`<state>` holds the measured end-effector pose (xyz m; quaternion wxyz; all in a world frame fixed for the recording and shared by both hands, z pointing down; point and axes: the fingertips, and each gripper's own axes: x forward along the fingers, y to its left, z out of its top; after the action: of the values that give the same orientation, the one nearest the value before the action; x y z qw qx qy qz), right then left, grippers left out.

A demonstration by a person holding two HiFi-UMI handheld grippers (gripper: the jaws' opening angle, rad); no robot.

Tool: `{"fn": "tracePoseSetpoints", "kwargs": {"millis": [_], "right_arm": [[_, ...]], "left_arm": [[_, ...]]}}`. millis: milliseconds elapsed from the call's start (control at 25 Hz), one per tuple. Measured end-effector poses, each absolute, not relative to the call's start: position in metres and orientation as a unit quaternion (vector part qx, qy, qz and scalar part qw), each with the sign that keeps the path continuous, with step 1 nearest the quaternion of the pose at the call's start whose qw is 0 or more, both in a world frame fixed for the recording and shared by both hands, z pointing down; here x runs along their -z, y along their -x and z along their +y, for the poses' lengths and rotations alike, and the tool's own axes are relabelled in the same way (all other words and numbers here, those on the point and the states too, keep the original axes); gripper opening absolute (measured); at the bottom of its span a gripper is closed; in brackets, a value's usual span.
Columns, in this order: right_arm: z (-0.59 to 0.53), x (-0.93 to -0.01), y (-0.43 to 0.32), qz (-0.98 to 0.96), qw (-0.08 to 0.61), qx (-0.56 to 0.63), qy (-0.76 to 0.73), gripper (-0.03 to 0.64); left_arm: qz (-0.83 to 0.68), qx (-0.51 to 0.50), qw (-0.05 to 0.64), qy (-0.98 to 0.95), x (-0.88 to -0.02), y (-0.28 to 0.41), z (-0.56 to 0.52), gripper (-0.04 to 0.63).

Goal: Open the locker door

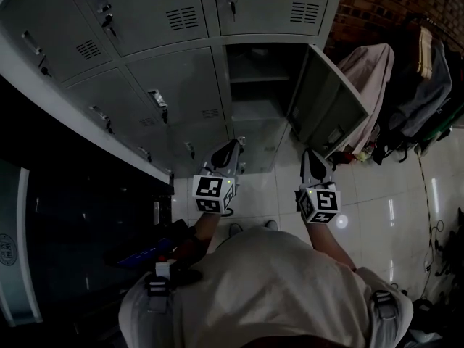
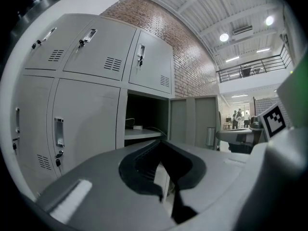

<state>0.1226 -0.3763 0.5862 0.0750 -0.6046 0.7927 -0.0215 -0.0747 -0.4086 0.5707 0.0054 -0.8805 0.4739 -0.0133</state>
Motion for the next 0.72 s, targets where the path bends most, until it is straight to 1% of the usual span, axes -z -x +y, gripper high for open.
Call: {"fn": "tracePoseSetpoints", "kwargs": {"millis": [400,720], "right_arm": [[-0.378,-0.559,-0.117,0.804,0.097,0.000,0.587,0.000],[-0.372,-0.556,-0.111,0.817,0.091,-0.002,0.569,0.002]], "left_arm": [[0.483,0.003,0.018,0.875,-0.562,0.083,-0.405,0.058],[0.479,-0.003,0.019,0.877,-0.562,0.085,-0.403,0.058]]}}
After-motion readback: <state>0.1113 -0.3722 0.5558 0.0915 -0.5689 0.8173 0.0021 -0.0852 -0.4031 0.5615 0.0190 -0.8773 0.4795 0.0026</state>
